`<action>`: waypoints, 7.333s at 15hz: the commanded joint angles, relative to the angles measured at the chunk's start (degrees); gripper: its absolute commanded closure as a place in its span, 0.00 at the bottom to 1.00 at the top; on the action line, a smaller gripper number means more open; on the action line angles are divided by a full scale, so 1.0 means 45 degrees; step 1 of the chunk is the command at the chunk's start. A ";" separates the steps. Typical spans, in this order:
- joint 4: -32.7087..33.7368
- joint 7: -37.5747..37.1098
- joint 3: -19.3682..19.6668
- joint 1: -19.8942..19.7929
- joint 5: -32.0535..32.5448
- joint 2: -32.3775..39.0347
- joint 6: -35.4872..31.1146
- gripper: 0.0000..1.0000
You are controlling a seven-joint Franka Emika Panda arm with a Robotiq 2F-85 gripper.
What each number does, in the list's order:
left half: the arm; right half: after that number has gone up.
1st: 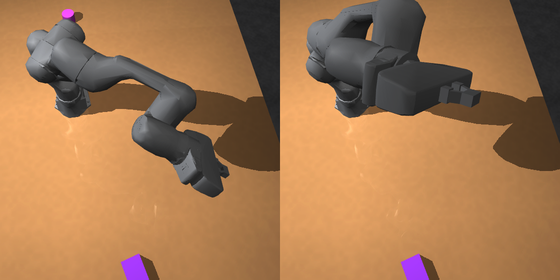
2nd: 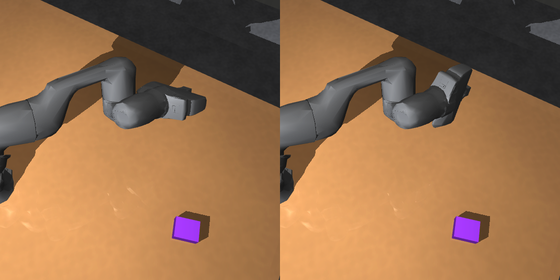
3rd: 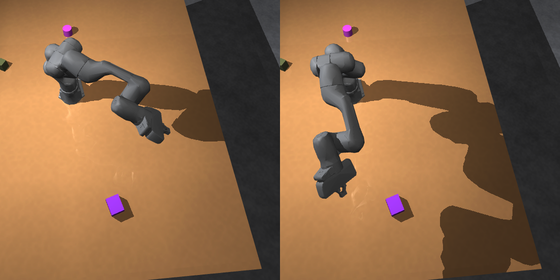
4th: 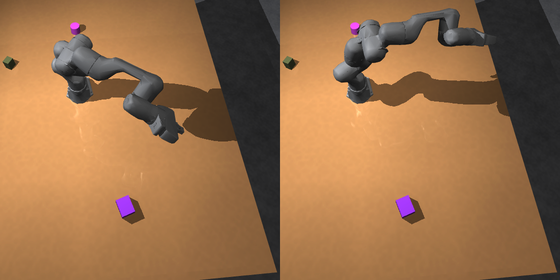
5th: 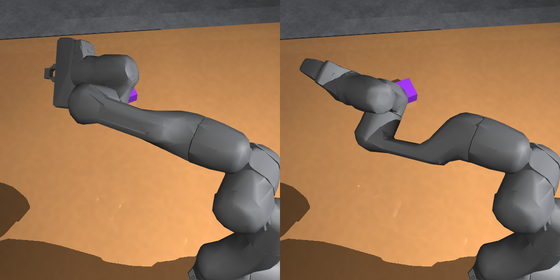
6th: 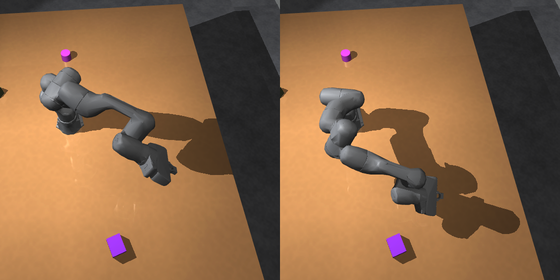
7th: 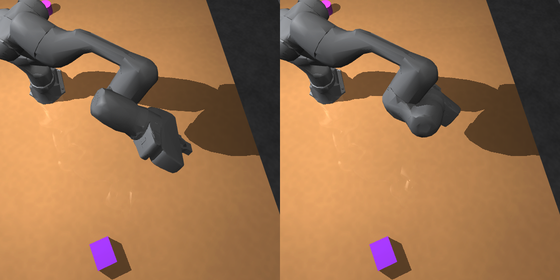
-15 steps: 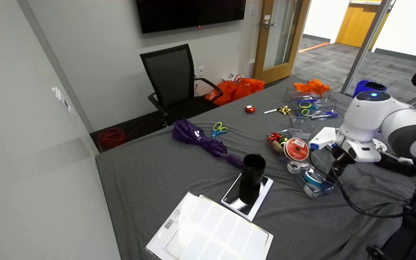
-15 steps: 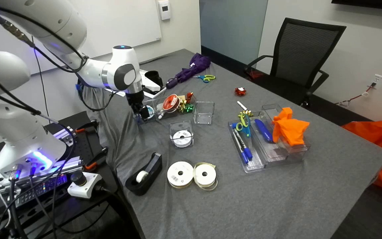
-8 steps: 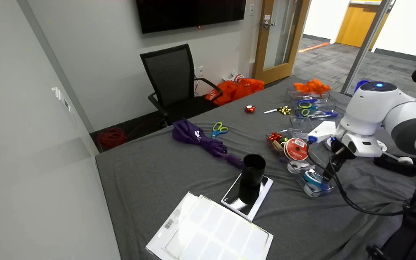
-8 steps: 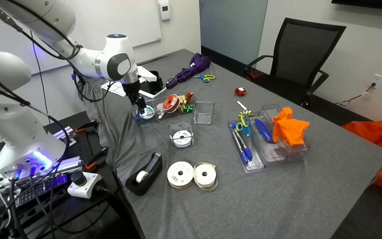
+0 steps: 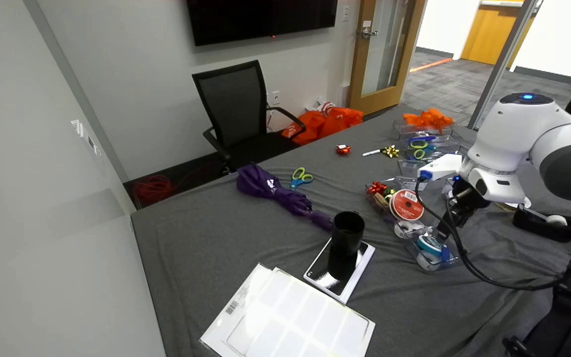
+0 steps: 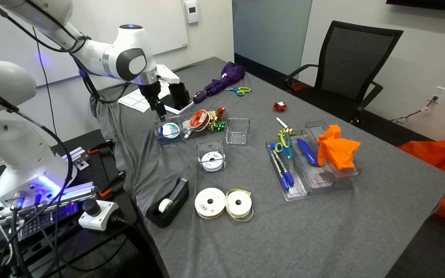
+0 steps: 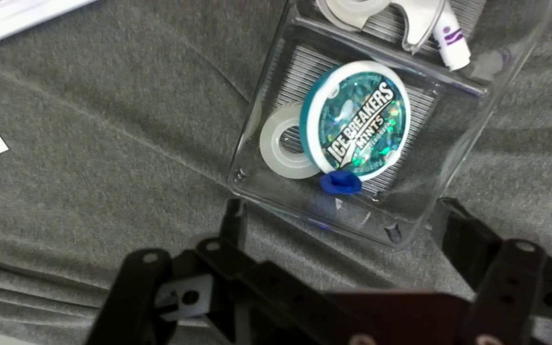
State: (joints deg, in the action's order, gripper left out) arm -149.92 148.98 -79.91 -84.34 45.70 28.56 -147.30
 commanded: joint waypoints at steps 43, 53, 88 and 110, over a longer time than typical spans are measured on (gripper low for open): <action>0.2222 0.0309 0.7972 0.8027 -0.7994 -0.0614 0.0707 0.00; 0.2351 0.0006 0.9042 0.9024 -0.7263 -0.0347 0.0708 0.77; 0.2199 0.0058 0.2484 0.4822 -0.4820 0.4507 -0.2838 0.18; 0.2042 0.0020 0.0734 0.1650 -0.4416 0.0000 -0.1036 0.00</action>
State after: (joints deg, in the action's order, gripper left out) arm -140.62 148.79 -75.91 -74.83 23.52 30.28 -158.08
